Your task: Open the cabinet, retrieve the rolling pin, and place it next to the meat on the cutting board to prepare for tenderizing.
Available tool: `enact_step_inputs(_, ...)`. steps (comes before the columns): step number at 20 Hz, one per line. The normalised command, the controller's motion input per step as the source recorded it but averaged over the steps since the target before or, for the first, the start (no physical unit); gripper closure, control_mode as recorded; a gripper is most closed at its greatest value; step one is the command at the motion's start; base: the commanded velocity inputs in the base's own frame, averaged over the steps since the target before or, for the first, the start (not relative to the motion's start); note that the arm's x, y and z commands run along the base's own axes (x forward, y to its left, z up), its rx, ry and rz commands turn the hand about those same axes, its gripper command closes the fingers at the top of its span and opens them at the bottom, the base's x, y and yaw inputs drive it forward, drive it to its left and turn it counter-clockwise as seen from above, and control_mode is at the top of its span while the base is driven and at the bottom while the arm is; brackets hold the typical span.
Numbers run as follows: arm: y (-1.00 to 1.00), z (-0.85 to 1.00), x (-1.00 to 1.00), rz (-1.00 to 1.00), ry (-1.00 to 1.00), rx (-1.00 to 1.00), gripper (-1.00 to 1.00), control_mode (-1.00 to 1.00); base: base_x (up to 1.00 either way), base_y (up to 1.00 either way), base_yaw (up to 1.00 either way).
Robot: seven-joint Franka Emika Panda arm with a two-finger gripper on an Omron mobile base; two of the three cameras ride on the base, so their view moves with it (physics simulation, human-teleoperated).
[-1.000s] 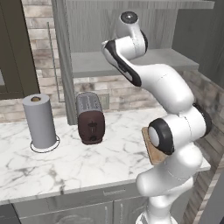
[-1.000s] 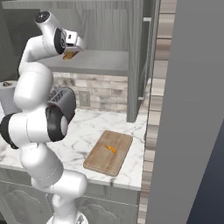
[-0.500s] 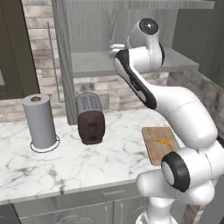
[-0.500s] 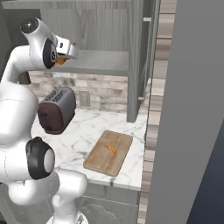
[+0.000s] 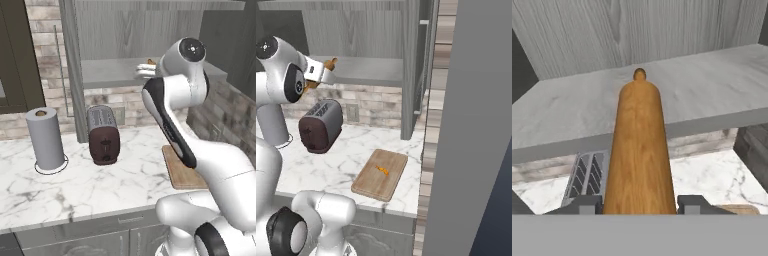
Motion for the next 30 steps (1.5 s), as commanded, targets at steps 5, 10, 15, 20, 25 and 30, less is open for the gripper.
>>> enact_step_inputs(5, 0.00, 0.00, -1.00, -0.08, 0.00, 0.00, 1.00, -1.00, 0.00, 0.00, 0.00)
enact_step_inputs(10, 0.00, 0.00, -0.76, -0.09, 0.00, 0.00, 1.00, -1.00, 0.00, 0.00, 0.00)
enact_step_inputs(15, 0.00, 0.00, -0.76, -0.09, 0.00, 0.00, 1.00, -1.00, 0.00, 0.00, 0.00)
enact_step_inputs(20, 0.00, -0.12, -0.74, -0.06, 0.00, 0.00, 1.00, -1.00, 0.00, 0.00, 0.00)
enact_step_inputs(25, 0.00, -0.22, -0.76, -0.02, 0.00, 0.00, 1.00, -1.00, 0.00, 0.00, 0.00)
enact_step_inputs(30, 0.00, -0.17, -0.56, -0.01, 0.01, 0.00, 1.00, -1.00, 0.00, 0.00, 0.00)
